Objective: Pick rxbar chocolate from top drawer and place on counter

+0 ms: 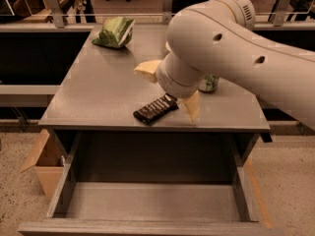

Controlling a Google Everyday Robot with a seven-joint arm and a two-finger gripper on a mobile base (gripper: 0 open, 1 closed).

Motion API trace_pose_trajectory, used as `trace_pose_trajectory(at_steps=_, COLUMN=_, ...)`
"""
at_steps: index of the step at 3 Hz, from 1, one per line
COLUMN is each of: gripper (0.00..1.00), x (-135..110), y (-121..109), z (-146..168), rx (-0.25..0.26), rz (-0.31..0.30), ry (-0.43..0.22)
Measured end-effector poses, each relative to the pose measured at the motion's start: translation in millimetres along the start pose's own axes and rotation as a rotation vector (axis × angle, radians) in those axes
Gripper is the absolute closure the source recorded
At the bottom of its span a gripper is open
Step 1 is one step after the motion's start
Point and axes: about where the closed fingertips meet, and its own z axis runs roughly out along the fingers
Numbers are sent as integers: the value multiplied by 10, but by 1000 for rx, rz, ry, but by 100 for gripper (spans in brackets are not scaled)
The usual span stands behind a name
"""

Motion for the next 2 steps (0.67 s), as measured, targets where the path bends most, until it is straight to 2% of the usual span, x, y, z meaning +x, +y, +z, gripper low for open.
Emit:
trace_pose_trajectory(at_steps=1, gripper=0, x=8, y=-1, z=-17, rx=2, rz=5, ry=0)
trace_pose_trajectory(at_steps=2, gripper=0, x=213, y=84, z=-117, rx=19, rz=55, ry=8)
